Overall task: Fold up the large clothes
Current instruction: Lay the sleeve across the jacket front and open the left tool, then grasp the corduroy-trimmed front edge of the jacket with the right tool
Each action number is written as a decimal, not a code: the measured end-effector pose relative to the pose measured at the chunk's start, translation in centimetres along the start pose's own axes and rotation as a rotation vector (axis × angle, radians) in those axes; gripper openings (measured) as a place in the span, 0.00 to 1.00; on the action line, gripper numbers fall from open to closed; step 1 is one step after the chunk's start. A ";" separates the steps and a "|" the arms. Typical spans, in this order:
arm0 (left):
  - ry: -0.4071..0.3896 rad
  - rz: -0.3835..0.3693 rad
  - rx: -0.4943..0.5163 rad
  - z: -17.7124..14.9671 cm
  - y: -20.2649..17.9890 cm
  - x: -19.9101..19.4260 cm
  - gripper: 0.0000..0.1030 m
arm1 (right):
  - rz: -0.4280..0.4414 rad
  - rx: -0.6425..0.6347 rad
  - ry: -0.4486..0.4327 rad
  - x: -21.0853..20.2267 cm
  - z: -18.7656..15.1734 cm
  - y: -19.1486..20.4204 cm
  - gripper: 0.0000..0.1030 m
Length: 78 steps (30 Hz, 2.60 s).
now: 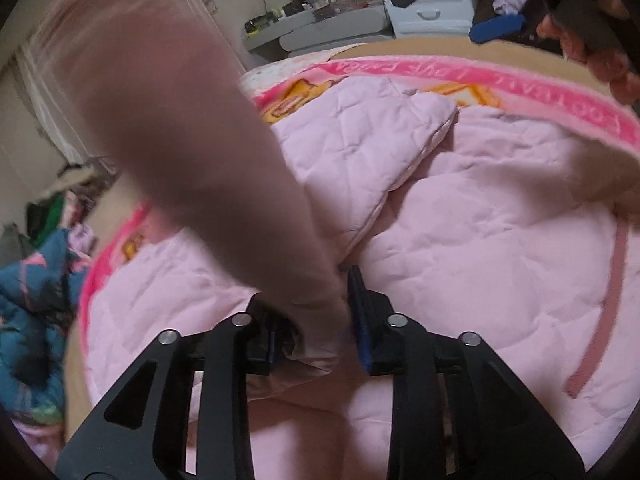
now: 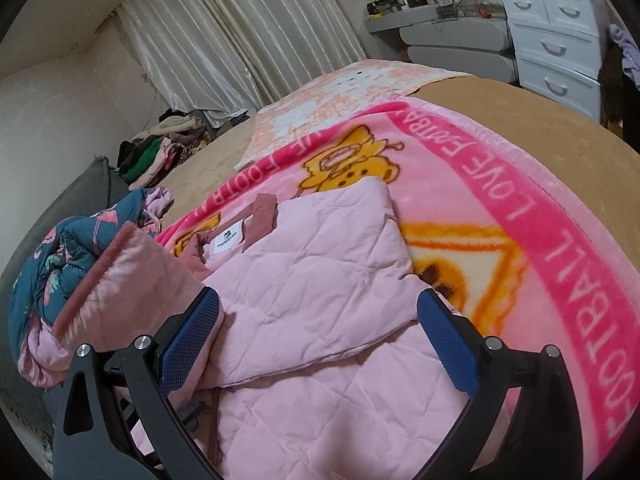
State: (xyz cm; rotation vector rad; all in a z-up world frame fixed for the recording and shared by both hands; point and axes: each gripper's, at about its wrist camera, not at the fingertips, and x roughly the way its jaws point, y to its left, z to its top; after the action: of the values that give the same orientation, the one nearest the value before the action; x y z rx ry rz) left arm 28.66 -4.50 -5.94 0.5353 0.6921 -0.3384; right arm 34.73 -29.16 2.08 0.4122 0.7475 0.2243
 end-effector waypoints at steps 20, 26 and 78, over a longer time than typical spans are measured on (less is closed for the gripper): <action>0.010 -0.193 -0.136 1.2 0.0 -2.5 0.89 | 0.033 -0.043 0.060 0.2 -0.7 1.0 0.96; -0.003 -0.163 -0.247 1.3 3.4 -3.5 0.91 | 0.035 -0.064 0.093 0.5 -1.2 1.9 0.96; 0.043 0.060 -0.884 -6.8 21.7 -4.1 0.91 | 0.100 -0.421 -0.006 1.1 -6.6 10.4 0.19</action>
State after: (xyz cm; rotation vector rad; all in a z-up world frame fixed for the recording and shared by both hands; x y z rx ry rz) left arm 32.26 17.51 0.09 -0.2793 0.7868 0.0545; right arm 30.35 -17.62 1.60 0.0497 0.6538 0.4643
